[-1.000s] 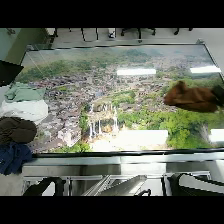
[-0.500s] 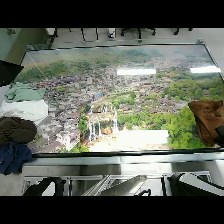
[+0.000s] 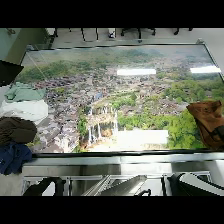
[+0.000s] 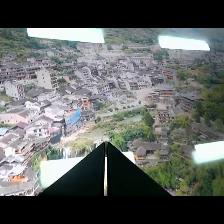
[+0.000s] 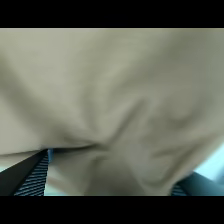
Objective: Fold the shirts.
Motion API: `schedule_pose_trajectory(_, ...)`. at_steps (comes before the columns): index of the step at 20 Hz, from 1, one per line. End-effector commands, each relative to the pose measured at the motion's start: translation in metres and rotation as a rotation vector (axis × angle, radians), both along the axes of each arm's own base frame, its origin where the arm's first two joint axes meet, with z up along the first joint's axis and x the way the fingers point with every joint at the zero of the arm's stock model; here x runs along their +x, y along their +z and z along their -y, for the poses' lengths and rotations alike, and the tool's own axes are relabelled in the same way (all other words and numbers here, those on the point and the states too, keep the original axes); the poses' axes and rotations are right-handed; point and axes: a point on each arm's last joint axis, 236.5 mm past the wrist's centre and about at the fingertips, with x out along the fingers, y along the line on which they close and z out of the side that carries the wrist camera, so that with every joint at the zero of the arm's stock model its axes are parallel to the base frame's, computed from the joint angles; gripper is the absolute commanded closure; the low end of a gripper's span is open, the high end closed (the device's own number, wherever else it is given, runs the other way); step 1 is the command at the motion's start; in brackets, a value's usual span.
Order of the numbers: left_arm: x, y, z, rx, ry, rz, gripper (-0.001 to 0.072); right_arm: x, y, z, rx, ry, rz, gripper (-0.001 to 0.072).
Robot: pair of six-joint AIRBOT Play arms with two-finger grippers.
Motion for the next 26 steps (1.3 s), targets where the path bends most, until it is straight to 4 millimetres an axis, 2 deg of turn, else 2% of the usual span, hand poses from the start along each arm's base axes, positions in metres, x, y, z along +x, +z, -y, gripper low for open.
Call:
schedule_pose_trajectory(1, 0.0, 0.0, 0.0, 0.0, 0.0, -0.001, 0.0689, 0.015, 0.025, -0.006, 0.039, 0.032, 0.048, 0.005)
schedule_pose_trajectory(2, 0.0, 0.0, 0.0, 0.0, 0.0, -0.001, 0.0689, 0.014, 0.045, 0.003, 0.012, 0.052, 0.033, 0.0062)
schedule_pose_trajectory(3, 0.0, 0.0, 0.0, 0.0, 0.0, -0.001, 0.0689, 0.014, 0.074, 0.014, -0.03, 0.058, 0.028, 0.017)
schedule_pose_trajectory(4, 0.0, 0.0, 0.0, 0.0, 0.0, -0.001, 0.0689, 0.022, 0.104, 0.023, -0.071, 0.059, 0.061, 0.022)
schedule_pose_trajectory(5, 0.0, 0.0, 0.0, 0.0, 0.0, -0.001, 0.0689, 0.038, 0.139, 0.026, -0.113, 0.066, 0.138, 0.022)
schedule_pose_trajectory(6, 0.0, 0.0, 0.0, 0.0, 0.0, -0.001, 0.0689, 0.059, 0.171, 0.021, -0.149, 0.089, 0.233, 0.0262)
schedule_pose_trajectory(7, 0.0, 0.0, 0.0, 0.0, -0.001, -0.002, 0.069, 0.081, 0.199, 0.008, -0.178, 0.16, 0.326, 0.0472)
schedule_pose_trajectory(8, -0.002, -0.002, 0.001, 0.001, -0.007, -0.01, 0.069, 0.101, 0.224, -0.015, -0.192, 0.25, 0.417, 0.063)
schedule_pose_trajectory(10, -0.011, -0.011, 0.011, 0.012, -0.049, -0.056, 0.0689, 0.121, 0.25, -0.062, -0.205, 0.381, 0.49, 0.0641)
schedule_pose_trajectory(11, -0.015, -0.015, 0.019, 0.016, -0.079, -0.072, 0.0689, 0.127, 0.257, -0.089, -0.206, 0.462, 0.499, 0.0694)
schedule_pose_trajectory(14, -0.03, -0.036, 0.056, -0.019, -0.158, -0.098, 0.0689, 0.131, 0.257, -0.185, -0.144, 0.709, 0.524, 0.0693)
schedule_pose_trajectory(17, -0.058, -0.089, 0.1, -0.064, -0.257, -0.188, 0.069, 0.115, 0.233, -0.28, -0.048, 0.911, 0.542, 0.0693)
schedule_pose_trajectory(20, -0.089, -0.146, 0.134, -0.112, -0.314, -0.289, 0.0689, 0.093, 0.204, -0.351, 0.024, 1.054, 0.571, 0.0693)
schedule_pose_trajectory(22, -0.105, -0.169, 0.147, -0.124, -0.347, -0.312, 0.069, 0.082, 0.188, -0.374, 0.06, 1.112, 0.556, 0.0693)
schedule_pose_trajectory(26, -0.115, -0.178, 0.151, -0.158, -0.337, -0.318, 0.0689, 0.078, 0.179, -0.383, 0.082, 1.14, 0.533, 0.0693)
